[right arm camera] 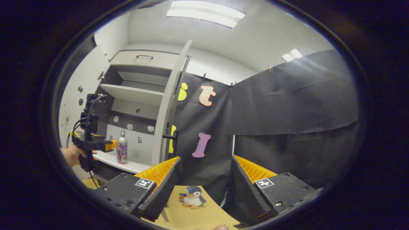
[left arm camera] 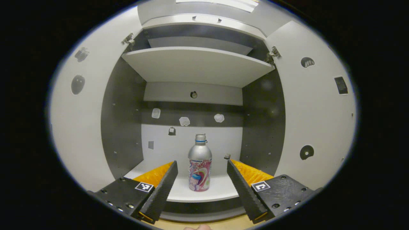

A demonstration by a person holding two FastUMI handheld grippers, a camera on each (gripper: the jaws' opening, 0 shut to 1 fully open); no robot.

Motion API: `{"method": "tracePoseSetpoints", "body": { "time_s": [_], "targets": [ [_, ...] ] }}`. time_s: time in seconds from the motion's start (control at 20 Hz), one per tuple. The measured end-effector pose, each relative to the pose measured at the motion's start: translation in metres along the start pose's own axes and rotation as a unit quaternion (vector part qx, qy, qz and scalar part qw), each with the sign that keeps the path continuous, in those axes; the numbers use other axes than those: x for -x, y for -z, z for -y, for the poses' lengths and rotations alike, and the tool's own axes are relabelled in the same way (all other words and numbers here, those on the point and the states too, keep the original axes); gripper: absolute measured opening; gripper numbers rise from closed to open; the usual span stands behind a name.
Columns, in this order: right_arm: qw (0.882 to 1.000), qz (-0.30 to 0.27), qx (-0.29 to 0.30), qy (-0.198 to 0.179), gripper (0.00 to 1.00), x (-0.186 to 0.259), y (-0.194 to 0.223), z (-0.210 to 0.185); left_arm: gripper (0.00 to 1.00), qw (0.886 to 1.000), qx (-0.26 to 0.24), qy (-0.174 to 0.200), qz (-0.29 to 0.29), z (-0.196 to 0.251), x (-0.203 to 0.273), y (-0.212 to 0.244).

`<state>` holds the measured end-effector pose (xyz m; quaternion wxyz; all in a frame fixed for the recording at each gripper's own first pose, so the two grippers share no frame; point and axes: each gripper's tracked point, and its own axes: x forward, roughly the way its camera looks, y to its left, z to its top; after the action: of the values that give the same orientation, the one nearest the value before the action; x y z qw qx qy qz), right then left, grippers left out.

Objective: Grasp the bottle in the cabinet with the left hand and place it on the coaster, then close the right door with the right hand and the left door with the left hand.

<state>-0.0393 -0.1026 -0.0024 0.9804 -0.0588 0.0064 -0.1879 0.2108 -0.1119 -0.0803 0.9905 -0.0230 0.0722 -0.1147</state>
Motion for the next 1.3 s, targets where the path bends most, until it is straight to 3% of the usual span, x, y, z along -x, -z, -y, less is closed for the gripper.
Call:
{"method": "tracePoseSetpoints", "body": {
  "time_s": [0.1,0.15,0.2,0.3,0.35,0.4,0.45,0.6,0.65,0.85,1.0,1.15,1.3],
  "targets": [
    [1.000,0.000,0.001,0.011,1.00,0.004,0.000,0.005,1.00,1.000,0.010,0.002,-0.006,0.001,-0.016,0.011],
    [1.000,-0.001,0.001,0.013,0.99,0.006,0.003,0.007,0.95,1.000,0.014,0.000,-0.009,0.000,-0.025,0.017],
    [1.000,-0.007,0.002,0.019,0.99,0.009,0.008,0.011,1.00,1.000,0.006,-0.009,-0.008,-0.004,-0.033,0.020],
    [0.999,-0.017,0.001,0.030,0.99,0.014,0.014,0.017,0.95,1.000,-0.002,-0.014,-0.009,-0.005,-0.050,0.025],
    [0.999,-0.018,0.001,0.035,0.99,0.018,0.014,0.019,1.00,1.000,-0.002,-0.014,-0.010,-0.007,-0.059,0.030],
    [0.999,-0.019,0.003,0.042,0.99,0.021,0.015,0.021,0.95,1.000,-0.004,-0.018,-0.012,-0.009,-0.066,0.034],
    [0.999,-0.019,0.006,0.047,0.99,0.025,0.015,0.024,1.00,1.000,-0.007,-0.019,-0.017,-0.011,-0.075,0.039],
    [0.998,-0.020,0.009,0.064,0.99,0.034,0.012,0.033,1.00,0.999,-0.020,-0.017,-0.031,-0.011,-0.091,0.051],
    [0.997,-0.021,0.009,0.070,0.99,0.036,0.013,0.036,0.95,0.999,-0.024,-0.017,-0.033,-0.008,-0.094,0.053],
    [0.996,-0.024,0.010,0.081,0.99,0.043,0.013,0.040,1.00,0.998,-0.010,-0.021,-0.059,-0.009,-0.111,0.067],
    [0.996,-0.030,0.011,0.084,0.99,0.047,0.017,0.043,0.94,0.998,-0.016,-0.028,-0.053,-0.017,-0.125,0.063],
    [0.996,-0.030,0.006,0.084,0.99,0.046,0.017,0.044,0.82,0.998,-0.012,-0.030,-0.054,-0.017,-0.122,0.061],
    [0.996,-0.033,0.006,0.079,0.99,0.047,0.020,0.044,0.80,0.998,-0.004,-0.036,-0.053,-0.021,-0.118,0.058]
  ]
}}
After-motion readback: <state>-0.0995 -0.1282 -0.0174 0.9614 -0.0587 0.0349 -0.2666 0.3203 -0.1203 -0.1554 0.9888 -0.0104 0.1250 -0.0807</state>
